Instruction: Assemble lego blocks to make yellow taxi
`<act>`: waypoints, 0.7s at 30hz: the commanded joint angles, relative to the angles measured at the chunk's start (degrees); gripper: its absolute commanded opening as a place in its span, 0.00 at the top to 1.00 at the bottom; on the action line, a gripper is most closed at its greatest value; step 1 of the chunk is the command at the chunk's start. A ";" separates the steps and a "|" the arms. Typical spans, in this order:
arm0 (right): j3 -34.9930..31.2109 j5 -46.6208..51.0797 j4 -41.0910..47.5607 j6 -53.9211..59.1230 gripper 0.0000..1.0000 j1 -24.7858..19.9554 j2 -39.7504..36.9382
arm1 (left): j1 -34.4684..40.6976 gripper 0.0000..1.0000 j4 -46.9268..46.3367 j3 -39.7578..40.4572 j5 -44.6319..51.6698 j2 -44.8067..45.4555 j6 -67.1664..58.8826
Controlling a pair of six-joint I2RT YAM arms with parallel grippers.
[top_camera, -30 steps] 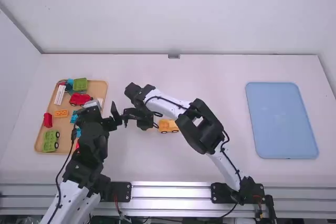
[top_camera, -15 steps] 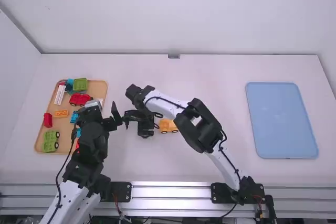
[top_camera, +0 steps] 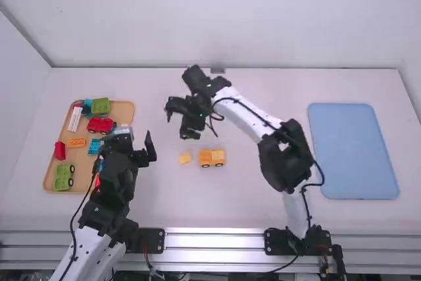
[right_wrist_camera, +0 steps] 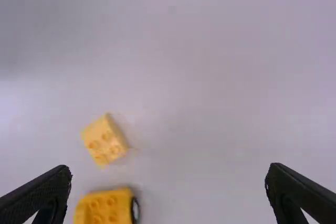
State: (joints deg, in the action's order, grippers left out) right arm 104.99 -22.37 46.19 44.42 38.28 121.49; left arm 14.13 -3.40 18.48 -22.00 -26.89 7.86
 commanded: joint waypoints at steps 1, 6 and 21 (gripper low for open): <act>1.07 -2.23 0.33 -2.78 0.02 -3.34 -3.63 | -0.68 0.01 -0.02 2.25 4.68 -0.13 -1.75; 1.07 -1.73 0.26 -6.23 0.02 -8.09 -4.50 | -0.70 0.01 0.85 2.25 4.63 -2.51 -2.38; -2.49 8.79 -12.90 -16.22 0.02 -9.44 -8.61 | -0.26 0.01 9.44 2.25 -3.56 -15.76 0.04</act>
State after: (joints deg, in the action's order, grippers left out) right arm 103.55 -14.55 32.95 29.69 29.45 116.20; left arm 14.04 5.80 18.92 -21.71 -42.37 6.83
